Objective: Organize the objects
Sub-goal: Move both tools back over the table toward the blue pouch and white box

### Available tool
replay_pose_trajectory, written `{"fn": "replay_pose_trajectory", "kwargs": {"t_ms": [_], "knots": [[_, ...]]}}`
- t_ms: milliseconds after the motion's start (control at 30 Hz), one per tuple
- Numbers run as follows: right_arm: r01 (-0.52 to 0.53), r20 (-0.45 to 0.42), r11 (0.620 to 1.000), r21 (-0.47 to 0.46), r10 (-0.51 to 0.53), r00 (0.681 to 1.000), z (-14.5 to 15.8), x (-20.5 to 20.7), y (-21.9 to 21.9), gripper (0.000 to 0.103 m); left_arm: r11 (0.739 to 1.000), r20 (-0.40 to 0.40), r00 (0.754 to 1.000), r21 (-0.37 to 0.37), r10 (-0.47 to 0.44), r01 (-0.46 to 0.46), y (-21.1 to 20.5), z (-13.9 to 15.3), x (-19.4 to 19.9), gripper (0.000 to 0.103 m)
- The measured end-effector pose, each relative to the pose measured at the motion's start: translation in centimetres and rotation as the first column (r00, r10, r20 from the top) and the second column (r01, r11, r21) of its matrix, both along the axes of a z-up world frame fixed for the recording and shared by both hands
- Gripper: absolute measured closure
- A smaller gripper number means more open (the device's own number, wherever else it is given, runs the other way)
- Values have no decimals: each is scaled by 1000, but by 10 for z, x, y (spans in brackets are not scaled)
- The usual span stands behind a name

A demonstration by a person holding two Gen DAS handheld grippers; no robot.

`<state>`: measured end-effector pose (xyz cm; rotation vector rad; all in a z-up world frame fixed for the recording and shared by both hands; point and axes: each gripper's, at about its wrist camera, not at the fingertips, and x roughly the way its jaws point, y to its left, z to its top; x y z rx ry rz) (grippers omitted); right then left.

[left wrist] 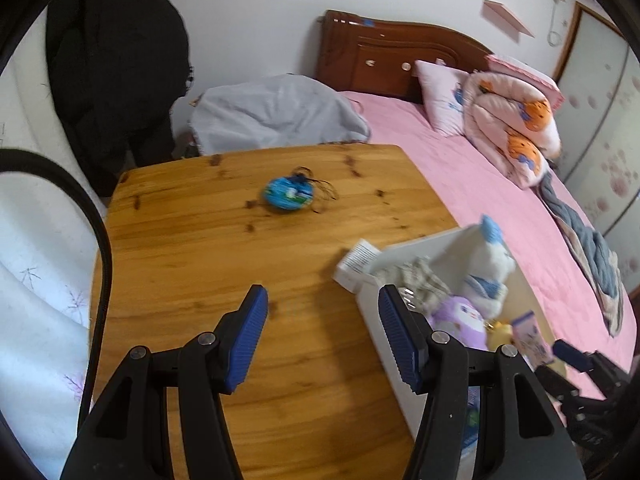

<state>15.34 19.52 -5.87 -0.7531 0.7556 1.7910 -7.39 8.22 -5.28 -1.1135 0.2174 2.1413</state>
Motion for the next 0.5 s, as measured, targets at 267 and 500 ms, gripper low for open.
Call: {"fn": "replay_pose_trajectory", "kwargs": {"t_ms": [267, 500], "knots": [[-124, 25, 992, -18, 124, 992, 28, -41, 42, 38, 999, 3, 1000, -38, 6, -6, 1, -2, -51, 41], [-265, 93, 964, -5, 264, 960, 55, -99, 86, 38, 997, -7, 1000, -72, 2, -3, 20, 1, -99, 41]]}}
